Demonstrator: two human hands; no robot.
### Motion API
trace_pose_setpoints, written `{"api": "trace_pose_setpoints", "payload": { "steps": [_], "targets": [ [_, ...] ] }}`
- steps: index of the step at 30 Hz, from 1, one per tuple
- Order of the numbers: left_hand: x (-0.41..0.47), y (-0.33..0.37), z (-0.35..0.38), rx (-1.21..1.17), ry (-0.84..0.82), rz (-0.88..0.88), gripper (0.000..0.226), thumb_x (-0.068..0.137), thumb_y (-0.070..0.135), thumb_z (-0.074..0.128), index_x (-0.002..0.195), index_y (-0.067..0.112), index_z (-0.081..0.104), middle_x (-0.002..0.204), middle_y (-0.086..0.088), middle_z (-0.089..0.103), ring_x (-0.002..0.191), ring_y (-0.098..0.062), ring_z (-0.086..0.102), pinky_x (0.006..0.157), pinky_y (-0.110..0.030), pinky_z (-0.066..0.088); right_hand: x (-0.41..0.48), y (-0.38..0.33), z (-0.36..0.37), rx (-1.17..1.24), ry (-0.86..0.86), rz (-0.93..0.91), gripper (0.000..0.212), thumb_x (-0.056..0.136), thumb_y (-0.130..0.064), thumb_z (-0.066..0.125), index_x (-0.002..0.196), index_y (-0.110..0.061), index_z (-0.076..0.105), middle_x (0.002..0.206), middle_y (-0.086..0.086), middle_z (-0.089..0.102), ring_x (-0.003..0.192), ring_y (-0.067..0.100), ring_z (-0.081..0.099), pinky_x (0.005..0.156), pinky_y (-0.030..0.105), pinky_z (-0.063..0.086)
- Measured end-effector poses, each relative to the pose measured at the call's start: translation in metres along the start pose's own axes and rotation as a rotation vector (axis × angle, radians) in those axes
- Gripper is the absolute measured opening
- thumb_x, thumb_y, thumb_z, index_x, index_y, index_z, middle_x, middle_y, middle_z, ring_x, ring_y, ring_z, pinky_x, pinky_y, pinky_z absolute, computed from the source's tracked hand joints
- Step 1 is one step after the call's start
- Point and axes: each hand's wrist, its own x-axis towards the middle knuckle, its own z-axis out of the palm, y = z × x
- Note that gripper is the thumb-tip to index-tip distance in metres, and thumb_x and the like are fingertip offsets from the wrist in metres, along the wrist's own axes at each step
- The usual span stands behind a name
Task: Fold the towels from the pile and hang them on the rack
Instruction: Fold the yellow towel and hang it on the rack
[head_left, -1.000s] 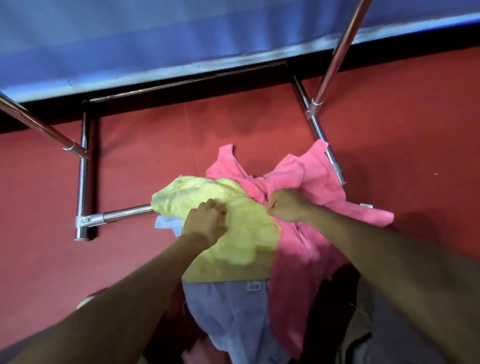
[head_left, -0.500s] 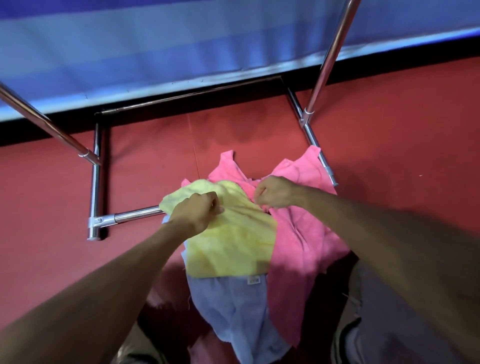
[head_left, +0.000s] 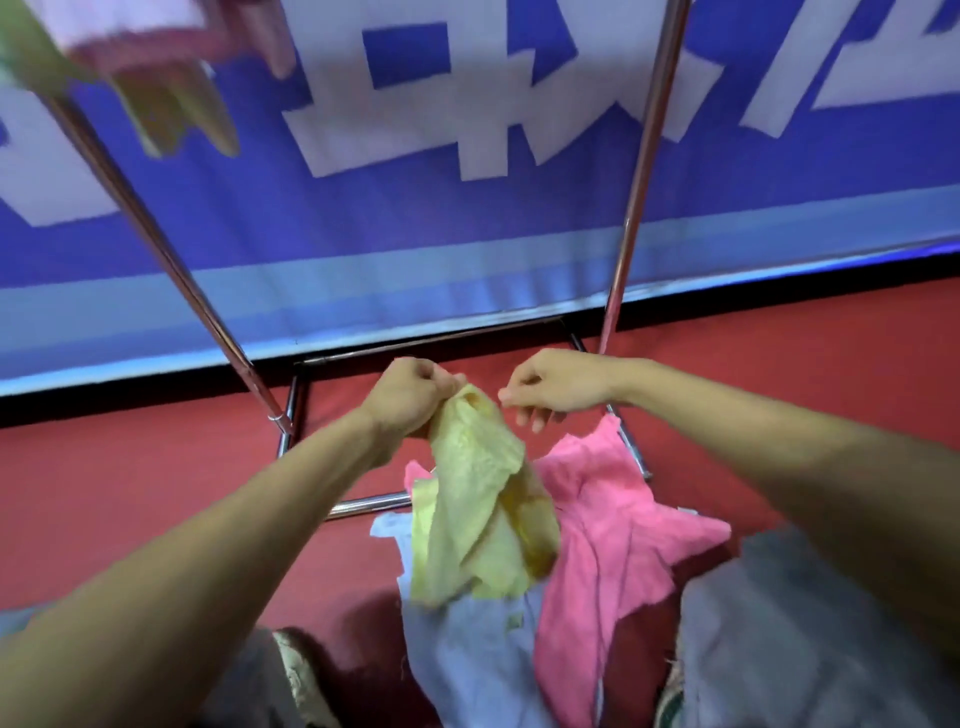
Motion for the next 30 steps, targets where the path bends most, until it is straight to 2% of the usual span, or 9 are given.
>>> {"api": "trace_pose_setpoints", "payload": {
  "steps": [3, 6, 10, 13, 17, 21, 24, 26, 30],
  "targets": [
    [-0.025, 0.035, -0.014, -0.188, 0.083, 0.018, 0.019, 0.094, 0.02, 0.058, 0.079, 0.008, 0.057, 0.065, -0.006, 0.05, 0.048, -0.013, 0.047, 0.043, -0.017, 0.042, -0.024, -0.021, -0.01, 0.135, 0.049, -0.066, 0.043, 0.099, -0.04, 0.041, 0.104, -0.003, 0.064, 0.084, 0.006, 0.068, 0.071, 0.017, 0.063, 0.066, 0.026, 0.05],
    [-0.047, 0.05, -0.022, -0.352, 0.145, 0.045, 0.024, 0.094, 0.018, 0.056, 0.072, 0.01, 0.056, 0.07, -0.011, 0.053, 0.054, -0.019, 0.049, 0.047, -0.021, 0.044, -0.044, -0.035, -0.01, 0.256, 0.109, -0.163, 0.038, 0.096, -0.038, 0.048, 0.104, -0.006, 0.065, 0.093, 0.008, 0.067, 0.081, 0.017, 0.06, 0.074, 0.028, 0.05],
    [-0.059, 0.056, -0.025, -0.546, 0.216, 0.045, 0.021, 0.093, 0.014, 0.056, 0.074, 0.006, 0.059, 0.065, -0.01, 0.059, 0.053, -0.018, 0.053, 0.048, -0.022, 0.045, -0.047, -0.045, -0.003, -0.03, 0.208, -0.343, 0.03, 0.08, -0.045, 0.07, 0.097, -0.02, 0.07, 0.095, 0.005, 0.071, 0.083, 0.023, 0.062, 0.083, 0.046, 0.05],
    [-0.06, 0.064, -0.03, -0.669, 0.254, 0.014, 0.015, 0.092, 0.009, 0.056, 0.079, 0.006, 0.064, 0.056, -0.001, 0.064, 0.048, -0.012, 0.058, 0.047, -0.02, 0.048, -0.046, -0.057, -0.002, -0.16, 0.254, -0.396, 0.035, 0.076, -0.05, 0.069, 0.093, -0.019, 0.068, 0.088, 0.006, 0.069, 0.08, 0.024, 0.06, 0.078, 0.042, 0.047],
    [-0.062, 0.064, -0.035, -0.815, 0.262, -0.02, 0.012, 0.09, -0.002, 0.052, 0.088, 0.0, 0.065, 0.066, -0.005, 0.064, 0.059, -0.016, 0.058, 0.048, -0.022, 0.052, -0.047, -0.06, 0.001, -0.079, 0.479, -0.409, 0.011, 0.079, -0.031, 0.073, 0.078, -0.021, 0.069, 0.069, -0.006, 0.068, 0.064, 0.007, 0.058, 0.07, 0.029, 0.048],
    [-0.065, 0.064, -0.034, -0.812, 0.321, 0.031, 0.021, 0.087, -0.008, 0.052, 0.104, 0.002, 0.056, 0.086, -0.013, 0.066, 0.07, -0.018, 0.065, 0.065, -0.026, 0.056, -0.048, -0.063, 0.0, 0.104, 0.579, -0.407, 0.008, 0.077, -0.024, 0.076, 0.077, -0.018, 0.07, 0.062, 0.002, 0.068, 0.06, 0.006, 0.054, 0.065, 0.026, 0.044],
    [-0.069, 0.063, -0.031, -0.759, 0.257, 0.051, 0.028, 0.087, -0.007, 0.055, 0.113, 0.003, 0.052, 0.097, -0.015, 0.067, 0.075, -0.022, 0.068, 0.068, -0.029, 0.058, -0.052, -0.067, -0.006, 0.327, 0.617, -0.412, 0.011, 0.078, -0.018, 0.076, 0.085, -0.016, 0.068, 0.059, 0.001, 0.067, 0.055, 0.006, 0.05, 0.058, 0.022, 0.041],
    [-0.071, 0.062, -0.025, -0.602, 0.182, 0.061, 0.023, 0.088, -0.002, 0.059, 0.109, 0.006, 0.056, 0.1, -0.012, 0.065, 0.078, -0.023, 0.069, 0.075, -0.034, 0.056, -0.053, -0.068, -0.007, 0.365, 0.655, -0.406, 0.011, 0.077, -0.018, 0.077, 0.082, -0.016, 0.067, 0.06, 0.005, 0.068, 0.053, 0.009, 0.05, 0.054, 0.022, 0.038],
    [-0.078, 0.062, -0.014, -0.346, 0.05, 0.108, 0.011, 0.086, 0.002, 0.062, 0.091, 0.012, 0.06, 0.085, -0.006, 0.061, 0.071, -0.017, 0.062, 0.08, -0.035, 0.054, -0.052, -0.068, -0.008, 0.46, 0.675, -0.346, 0.011, 0.074, -0.018, 0.079, 0.072, -0.015, 0.069, 0.063, 0.015, 0.068, 0.054, 0.014, 0.055, 0.057, 0.029, 0.044]
  ]
}}
